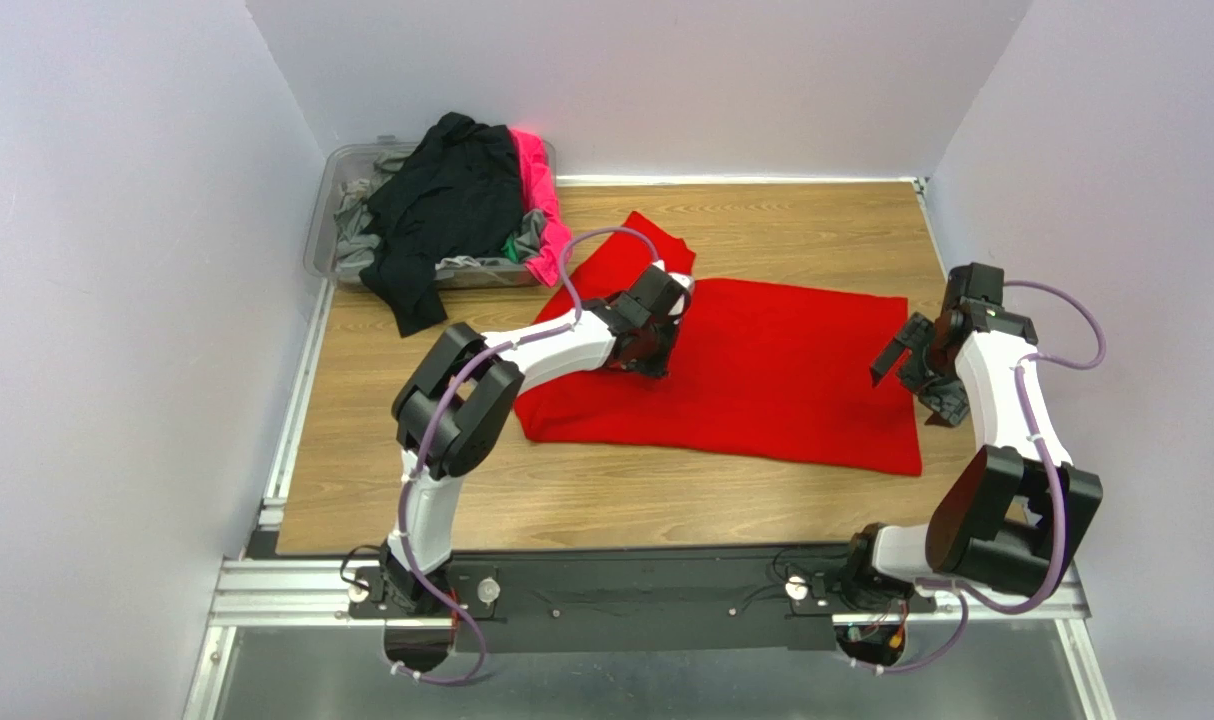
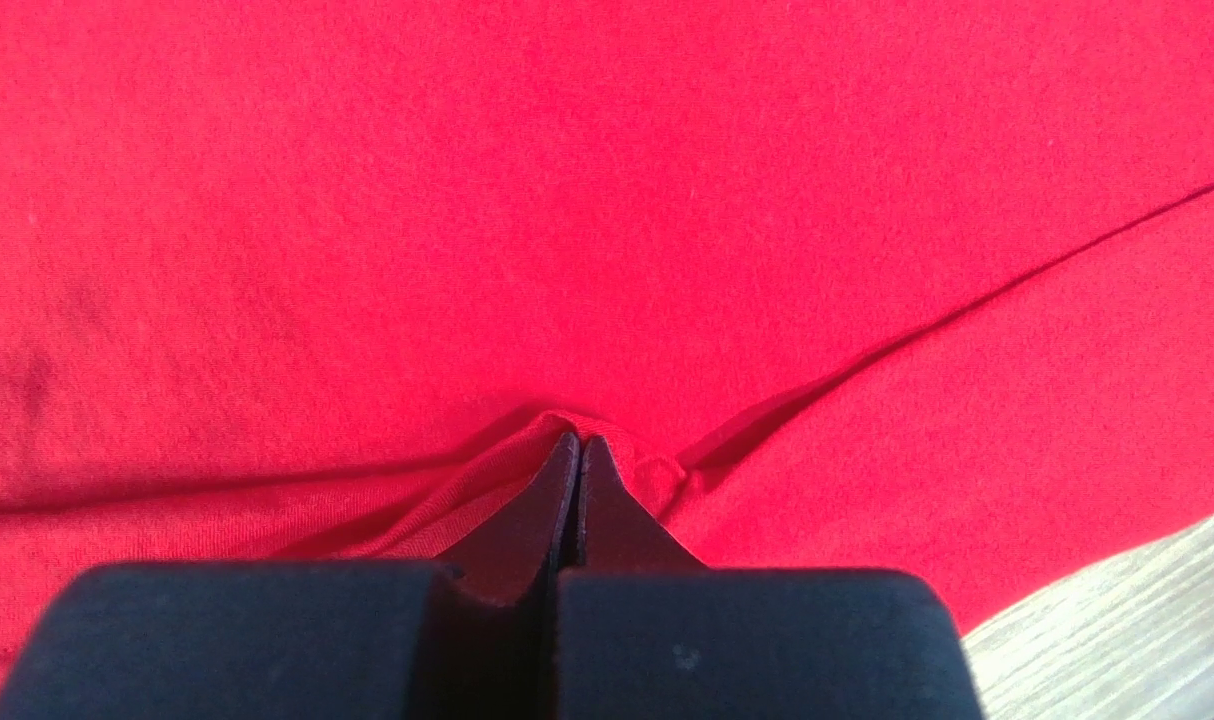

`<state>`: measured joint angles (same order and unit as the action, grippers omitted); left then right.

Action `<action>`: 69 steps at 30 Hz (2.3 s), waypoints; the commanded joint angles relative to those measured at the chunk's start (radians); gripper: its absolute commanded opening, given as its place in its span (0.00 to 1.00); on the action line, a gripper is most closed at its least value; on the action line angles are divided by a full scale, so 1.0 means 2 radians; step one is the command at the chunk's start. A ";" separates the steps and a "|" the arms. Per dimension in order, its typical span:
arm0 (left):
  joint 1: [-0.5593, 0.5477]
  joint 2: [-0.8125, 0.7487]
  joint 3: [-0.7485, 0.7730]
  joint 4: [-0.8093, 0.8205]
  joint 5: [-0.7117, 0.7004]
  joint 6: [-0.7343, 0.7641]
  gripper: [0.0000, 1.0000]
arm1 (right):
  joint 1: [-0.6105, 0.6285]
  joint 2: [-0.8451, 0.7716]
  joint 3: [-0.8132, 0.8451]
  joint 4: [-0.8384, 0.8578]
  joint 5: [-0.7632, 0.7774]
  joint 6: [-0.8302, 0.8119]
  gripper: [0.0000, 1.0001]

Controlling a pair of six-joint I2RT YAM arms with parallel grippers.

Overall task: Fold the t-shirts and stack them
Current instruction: Fold the tshirt

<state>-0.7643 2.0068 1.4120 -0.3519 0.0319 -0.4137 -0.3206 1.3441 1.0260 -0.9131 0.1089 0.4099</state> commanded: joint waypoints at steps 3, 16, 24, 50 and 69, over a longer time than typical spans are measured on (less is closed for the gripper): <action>-0.004 0.016 0.029 -0.026 -0.029 0.023 0.00 | -0.002 -0.009 -0.001 0.006 -0.010 -0.004 0.96; -0.004 0.044 0.071 -0.051 -0.029 0.056 0.00 | -0.002 -0.006 -0.001 0.006 -0.008 -0.003 0.96; -0.004 0.055 0.092 -0.063 -0.035 0.070 0.00 | -0.002 -0.004 -0.003 0.006 -0.007 -0.002 0.96; -0.016 0.085 0.146 -0.087 -0.042 0.125 0.00 | -0.002 -0.001 -0.007 0.006 -0.002 0.003 0.96; -0.021 0.091 0.170 -0.089 -0.054 0.113 0.03 | -0.002 -0.006 -0.011 0.006 -0.006 0.004 0.96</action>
<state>-0.7971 2.1765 1.7035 -0.5213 -0.0433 -0.1616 -0.3206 1.3445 1.0149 -0.9119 0.1085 0.4107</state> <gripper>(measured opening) 0.009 0.960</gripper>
